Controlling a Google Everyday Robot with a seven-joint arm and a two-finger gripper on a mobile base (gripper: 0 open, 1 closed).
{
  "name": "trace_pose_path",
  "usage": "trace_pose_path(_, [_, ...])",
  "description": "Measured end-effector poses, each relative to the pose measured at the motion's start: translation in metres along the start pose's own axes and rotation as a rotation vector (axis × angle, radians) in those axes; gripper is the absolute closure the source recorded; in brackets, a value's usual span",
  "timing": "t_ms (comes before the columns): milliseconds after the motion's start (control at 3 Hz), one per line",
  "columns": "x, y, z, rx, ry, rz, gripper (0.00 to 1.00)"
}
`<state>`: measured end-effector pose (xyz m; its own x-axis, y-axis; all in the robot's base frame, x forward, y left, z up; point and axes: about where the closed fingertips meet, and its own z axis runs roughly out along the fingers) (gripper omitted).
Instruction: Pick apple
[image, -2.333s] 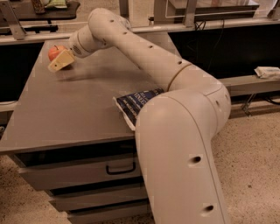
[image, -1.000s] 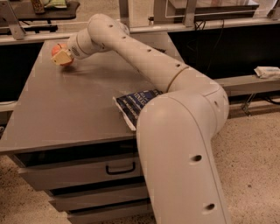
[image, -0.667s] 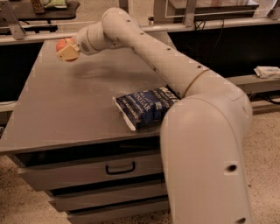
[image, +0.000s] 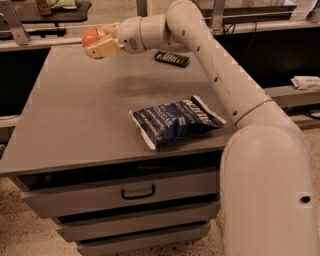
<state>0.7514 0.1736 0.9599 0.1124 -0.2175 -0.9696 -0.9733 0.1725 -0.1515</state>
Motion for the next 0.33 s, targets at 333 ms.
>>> trace_pose_path(333, [-0.0052,0.0152,-0.007,-0.074,-0.006,-0.01,1.0])
